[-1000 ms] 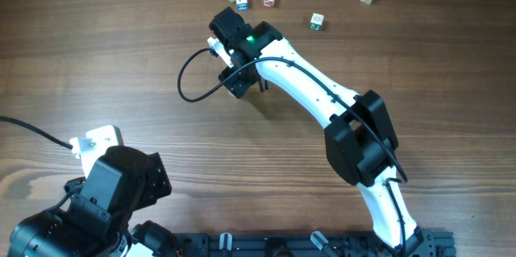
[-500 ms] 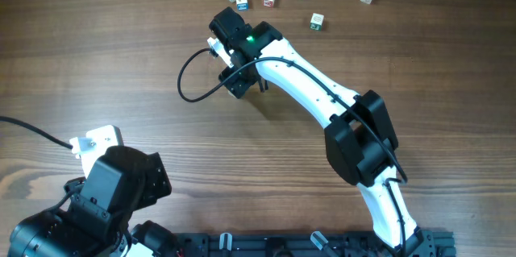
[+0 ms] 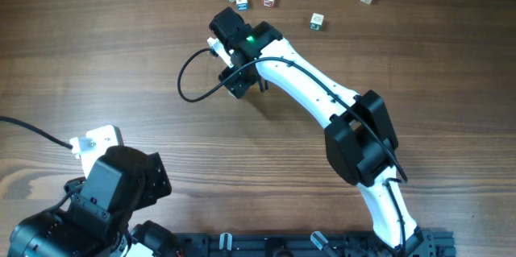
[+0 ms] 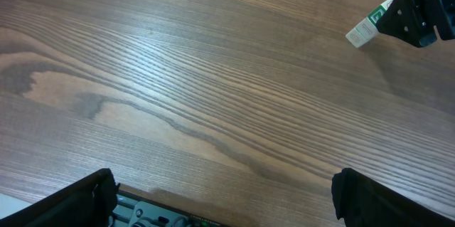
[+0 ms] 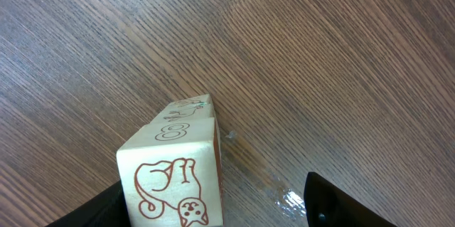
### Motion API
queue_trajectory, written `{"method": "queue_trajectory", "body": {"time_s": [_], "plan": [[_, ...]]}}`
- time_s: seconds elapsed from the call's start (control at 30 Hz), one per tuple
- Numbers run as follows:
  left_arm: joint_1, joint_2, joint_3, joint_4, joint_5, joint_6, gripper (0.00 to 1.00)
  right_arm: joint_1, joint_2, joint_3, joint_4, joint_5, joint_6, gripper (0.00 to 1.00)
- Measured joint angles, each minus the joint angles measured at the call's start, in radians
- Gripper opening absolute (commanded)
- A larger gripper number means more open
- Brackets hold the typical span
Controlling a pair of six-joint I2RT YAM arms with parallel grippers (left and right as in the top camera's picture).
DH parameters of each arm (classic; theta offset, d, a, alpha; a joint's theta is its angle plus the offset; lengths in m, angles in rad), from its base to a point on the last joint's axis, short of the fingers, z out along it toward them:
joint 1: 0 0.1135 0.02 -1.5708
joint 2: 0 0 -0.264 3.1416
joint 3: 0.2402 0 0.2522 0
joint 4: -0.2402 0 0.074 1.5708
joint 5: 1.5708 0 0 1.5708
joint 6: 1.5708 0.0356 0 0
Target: Form a tower
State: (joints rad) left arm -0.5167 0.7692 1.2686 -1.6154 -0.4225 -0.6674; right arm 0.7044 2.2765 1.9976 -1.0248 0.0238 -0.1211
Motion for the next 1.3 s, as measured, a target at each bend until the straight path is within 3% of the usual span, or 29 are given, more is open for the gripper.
{"method": "queue_trajectory", "body": {"time_s": [0.63,0.67,0.73,0.77,0.9,1.07,1.3], "plan": [[0.0,0.0,0.0,0.0,0.0,0.0,1.0,0.0,0.0,0.0,-0.007,0.0,0.0,0.72],[0.0,0.0,0.0,0.0,0.0,0.0,1.0,0.0,0.0,0.0,-0.007,0.0,0.0,0.76],[0.0,0.0,0.0,0.0,0.0,0.0,1.0,0.0,0.0,0.0,-0.007,-0.013,0.001,0.96],[0.0,0.0,0.0,0.0,0.0,0.0,1.0,0.0,0.0,0.0,-0.008,-0.024,-0.002,1.0],[0.0,0.0,0.0,0.0,0.0,0.0,1.0,0.004,-0.008,0.0,0.005,-0.055,0.047,1.0],[0.0,0.0,0.0,0.0,0.0,0.0,1.0,0.006,-0.099,-0.002,0.042,-0.046,0.27,1.0],[0.0,0.0,0.0,0.0,0.0,0.0,1.0,0.006,-0.167,-0.002,0.027,0.018,0.89,1.0]]}}
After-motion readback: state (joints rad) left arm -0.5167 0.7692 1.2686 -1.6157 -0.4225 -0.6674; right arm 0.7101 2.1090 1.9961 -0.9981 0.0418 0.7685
